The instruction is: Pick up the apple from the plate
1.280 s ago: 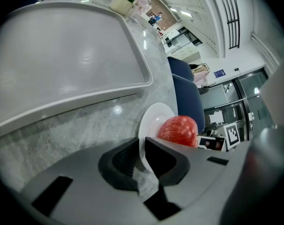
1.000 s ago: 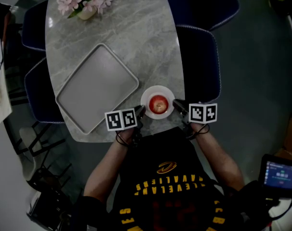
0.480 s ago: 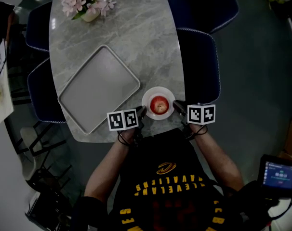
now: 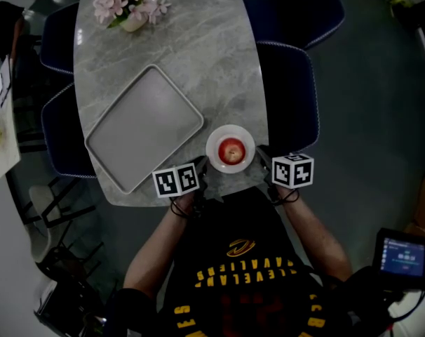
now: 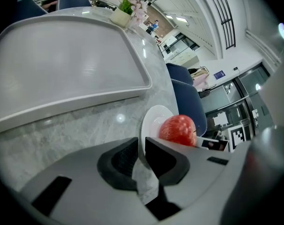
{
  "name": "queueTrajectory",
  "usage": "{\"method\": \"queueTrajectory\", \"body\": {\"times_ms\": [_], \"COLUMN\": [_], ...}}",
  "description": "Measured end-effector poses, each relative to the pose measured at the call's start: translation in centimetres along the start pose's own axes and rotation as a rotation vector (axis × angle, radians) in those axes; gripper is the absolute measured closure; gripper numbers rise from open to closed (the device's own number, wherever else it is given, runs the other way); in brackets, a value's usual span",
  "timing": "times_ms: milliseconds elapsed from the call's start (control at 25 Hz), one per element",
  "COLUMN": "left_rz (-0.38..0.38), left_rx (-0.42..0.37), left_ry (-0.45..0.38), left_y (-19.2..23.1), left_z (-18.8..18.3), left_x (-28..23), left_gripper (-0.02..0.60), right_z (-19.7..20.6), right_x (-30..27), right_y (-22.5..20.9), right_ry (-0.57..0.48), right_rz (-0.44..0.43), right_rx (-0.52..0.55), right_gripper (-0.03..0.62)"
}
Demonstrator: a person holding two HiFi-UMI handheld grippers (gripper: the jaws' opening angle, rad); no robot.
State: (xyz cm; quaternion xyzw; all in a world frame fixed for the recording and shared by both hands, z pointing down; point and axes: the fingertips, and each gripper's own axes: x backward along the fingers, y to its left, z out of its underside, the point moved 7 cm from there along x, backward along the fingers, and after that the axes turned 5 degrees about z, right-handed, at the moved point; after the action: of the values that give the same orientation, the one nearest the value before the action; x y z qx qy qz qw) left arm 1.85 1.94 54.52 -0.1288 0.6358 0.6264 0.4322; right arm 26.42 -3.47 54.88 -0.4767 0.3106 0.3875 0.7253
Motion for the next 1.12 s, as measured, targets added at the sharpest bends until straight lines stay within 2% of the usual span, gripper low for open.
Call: {"method": "queueTrajectory", "body": {"times_ms": [80, 160, 280, 400, 440, 480, 520, 640, 760, 920, 1120], "left_rz": [-0.004, -0.016, -0.034, -0.006, 0.009, 0.029, 0.052, 0.12, 0.181, 0.245, 0.371], "left_rx": [-0.01, -0.061, -0.196, -0.348, -0.403, -0.459, -0.513, -0.651, -0.749, -0.91, -1.043], "left_ry": [-0.034, -0.078, -0.151, -0.22, -0.237, -0.251, -0.26, -0.293, -0.349, -0.407, -0.419], "left_y": [0.0, -0.6, -2.7, -5.6, -6.6, -7.6, -8.5, -10.7, -12.3, -13.7, -15.4], "left_z": [0.0, -0.3, -1.7, -2.5, -2.8, -3.0, -3.1, -3.5, -3.5, -2.5, -1.5], "left_x": [0.7, 1.8, 3.6, 5.3, 5.9, 6.6, 7.2, 9.5, 12.3, 15.8, 18.8], "left_gripper": [0.54, 0.54, 0.54, 0.54, 0.54, 0.58, 0.581, 0.581, 0.581, 0.581, 0.581], "right_z": [-0.3, -0.7, -1.7, -2.2, -2.3, -2.3, -2.3, -2.4, -2.8, -2.4, -0.7], "right_x": [0.7, 1.7, 3.3, 5.5, 6.3, 7.2, 8.0, 10.4, 13.2, 16.1, 17.8], "right_y": [0.0, 0.5, 1.7, 3.4, 4.0, 4.6, 5.2, 7.4, 10.3, 15.1, 19.1], "right_ry": [-0.036, -0.085, -0.169, -0.275, -0.313, -0.35, -0.384, -0.491, -0.63, -0.805, -0.896], "right_rz": [0.019, 0.031, 0.025, 0.008, 0.006, 0.006, 0.008, 0.016, 0.035, 0.055, 0.112], "right_rx": [0.029, 0.073, 0.115, 0.138, 0.138, 0.133, 0.126, 0.118, 0.141, 0.23, 0.25], "right_gripper": [0.554, 0.554, 0.556, 0.556, 0.556, 0.568, 0.588, 0.588, 0.588, 0.588, 0.588]}}
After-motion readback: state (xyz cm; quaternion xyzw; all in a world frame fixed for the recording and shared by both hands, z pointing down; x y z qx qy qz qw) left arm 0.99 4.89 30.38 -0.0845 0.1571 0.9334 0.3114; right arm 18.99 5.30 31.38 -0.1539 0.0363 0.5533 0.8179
